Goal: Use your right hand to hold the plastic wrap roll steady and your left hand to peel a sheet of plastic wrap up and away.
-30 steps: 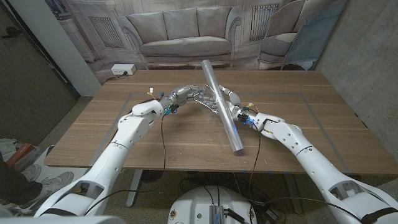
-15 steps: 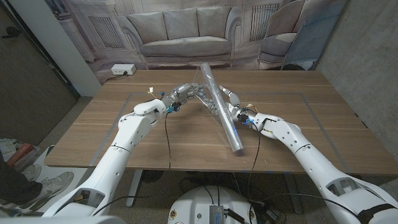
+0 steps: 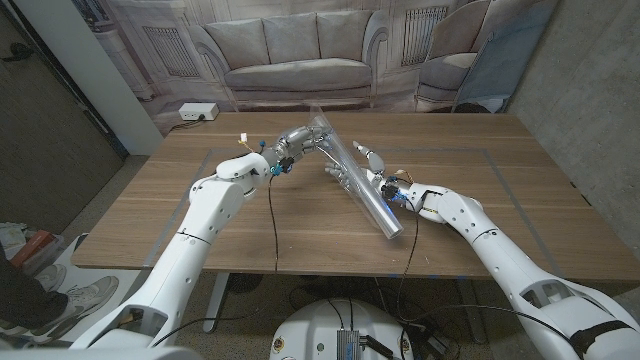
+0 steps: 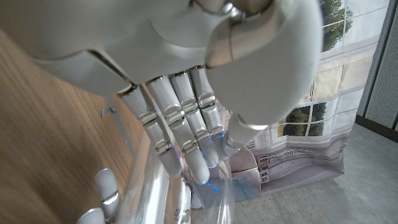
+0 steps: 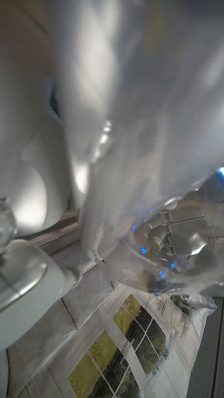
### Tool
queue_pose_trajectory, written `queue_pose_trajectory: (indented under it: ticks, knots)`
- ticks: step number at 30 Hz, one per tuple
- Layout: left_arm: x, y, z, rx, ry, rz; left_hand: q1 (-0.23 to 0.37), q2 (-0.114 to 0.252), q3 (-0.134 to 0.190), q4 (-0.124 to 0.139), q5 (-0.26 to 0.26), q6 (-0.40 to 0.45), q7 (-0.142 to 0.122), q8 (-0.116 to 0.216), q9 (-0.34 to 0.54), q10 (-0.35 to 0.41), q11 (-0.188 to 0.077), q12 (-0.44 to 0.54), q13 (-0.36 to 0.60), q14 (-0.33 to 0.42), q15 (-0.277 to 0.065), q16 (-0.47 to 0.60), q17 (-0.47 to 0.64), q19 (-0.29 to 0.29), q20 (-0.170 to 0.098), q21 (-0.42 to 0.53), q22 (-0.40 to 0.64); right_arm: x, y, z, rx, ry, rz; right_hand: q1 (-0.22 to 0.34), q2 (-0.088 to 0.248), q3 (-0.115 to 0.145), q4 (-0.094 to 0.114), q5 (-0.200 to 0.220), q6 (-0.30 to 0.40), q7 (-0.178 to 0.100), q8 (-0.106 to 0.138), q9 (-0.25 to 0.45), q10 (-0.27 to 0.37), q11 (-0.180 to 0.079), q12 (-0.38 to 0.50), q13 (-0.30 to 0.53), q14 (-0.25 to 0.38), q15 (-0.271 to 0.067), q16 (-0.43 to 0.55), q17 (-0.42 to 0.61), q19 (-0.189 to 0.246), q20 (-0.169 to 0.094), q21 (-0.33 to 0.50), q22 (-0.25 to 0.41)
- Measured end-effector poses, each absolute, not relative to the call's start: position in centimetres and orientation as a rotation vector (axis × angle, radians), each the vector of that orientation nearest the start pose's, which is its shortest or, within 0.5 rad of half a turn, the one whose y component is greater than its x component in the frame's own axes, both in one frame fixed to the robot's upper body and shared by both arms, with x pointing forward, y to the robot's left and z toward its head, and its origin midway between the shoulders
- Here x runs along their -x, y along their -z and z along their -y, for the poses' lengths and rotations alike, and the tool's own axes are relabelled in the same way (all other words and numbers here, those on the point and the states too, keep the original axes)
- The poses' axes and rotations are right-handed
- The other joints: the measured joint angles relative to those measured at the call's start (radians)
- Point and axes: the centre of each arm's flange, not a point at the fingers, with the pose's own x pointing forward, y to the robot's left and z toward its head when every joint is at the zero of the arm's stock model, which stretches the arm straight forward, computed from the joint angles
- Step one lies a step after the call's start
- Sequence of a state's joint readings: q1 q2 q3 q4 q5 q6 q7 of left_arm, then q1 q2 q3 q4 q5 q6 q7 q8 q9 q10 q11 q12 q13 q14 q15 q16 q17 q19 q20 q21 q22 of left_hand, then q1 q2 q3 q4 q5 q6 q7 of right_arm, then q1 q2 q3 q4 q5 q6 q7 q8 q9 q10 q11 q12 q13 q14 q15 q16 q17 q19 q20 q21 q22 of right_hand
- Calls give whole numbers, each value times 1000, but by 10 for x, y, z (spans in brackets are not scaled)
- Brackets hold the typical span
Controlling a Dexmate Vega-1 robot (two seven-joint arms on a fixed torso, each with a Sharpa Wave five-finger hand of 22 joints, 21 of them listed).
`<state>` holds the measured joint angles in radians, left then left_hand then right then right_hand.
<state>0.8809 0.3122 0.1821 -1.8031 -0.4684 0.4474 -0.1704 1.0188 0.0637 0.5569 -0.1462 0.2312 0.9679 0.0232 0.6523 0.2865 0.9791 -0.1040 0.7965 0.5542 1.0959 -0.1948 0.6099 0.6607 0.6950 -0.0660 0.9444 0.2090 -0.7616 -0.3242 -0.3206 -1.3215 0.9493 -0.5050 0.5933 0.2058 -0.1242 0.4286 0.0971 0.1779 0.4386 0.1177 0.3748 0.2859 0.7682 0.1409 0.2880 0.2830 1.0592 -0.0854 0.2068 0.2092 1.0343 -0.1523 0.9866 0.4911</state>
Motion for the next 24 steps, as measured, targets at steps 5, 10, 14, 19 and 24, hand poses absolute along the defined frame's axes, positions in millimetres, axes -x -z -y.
queue_pose_trajectory:
  ticks: [5, 10, 14, 19, 24]
  knots:
    - [-592, -55, -174, -53, 482, 410, 0, 0, 0, 0, 0, 0, 0, 0, 0, 0, 0, 0, 0, 6, -1, -4, 6, 0, 0, 8, 0, -640, 61, 133, -427, -1045, 22, -5, -5, -2, 2, 0, 0, 0, 0, 0, 0, 0, 0, 0, -4, 4, 0, -4, 0, 0, -9, -5]
    - [-588, -65, -171, -80, 485, 431, 0, 0, 0, 0, 0, 0, 0, 0, 0, 2, 2, 0, 4, 5, -2, -4, 10, 0, 0, 15, 0, -640, 61, 132, -440, -1067, 34, -12, -7, -7, 7, 0, 0, 0, 0, 0, 2, 2, 0, 0, -4, 4, 0, -5, 0, 0, -9, -5]
    - [-585, -72, -168, -99, 484, 445, 0, 0, 0, 0, 6, 0, 0, 0, 0, 2, 2, -5, 5, 5, -2, -4, 14, 0, 0, 20, 0, -639, 59, 132, -444, -1072, 39, -15, -4, -7, 6, 0, 0, 0, 0, 0, 4, 4, 0, -4, -4, 4, 0, -5, 0, 0, -9, -5]
    - [-581, -82, -164, -123, 486, 463, 0, 0, 0, 0, 6, 0, 0, 0, 0, 2, 2, -7, 5, 5, -2, -11, 18, -7, 2, 28, 0, -638, 56, 133, -444, -1075, 48, -19, -8, -4, 9, 0, 0, 0, 0, 0, 4, 4, 0, -5, -4, 4, 0, -5, 0, 0, -9, -9]
    - [-578, -90, -161, -143, 489, 474, 0, 0, 0, 0, 6, 0, 0, 0, 0, 2, 2, -7, 7, 4, -2, -11, 23, -10, -2, 36, -5, -636, 56, 134, -448, -1064, 44, -22, -4, -2, 11, 4, 0, 0, -5, 0, 4, 4, 0, -5, 1, 9, 0, -5, 0, 0, -9, -9]
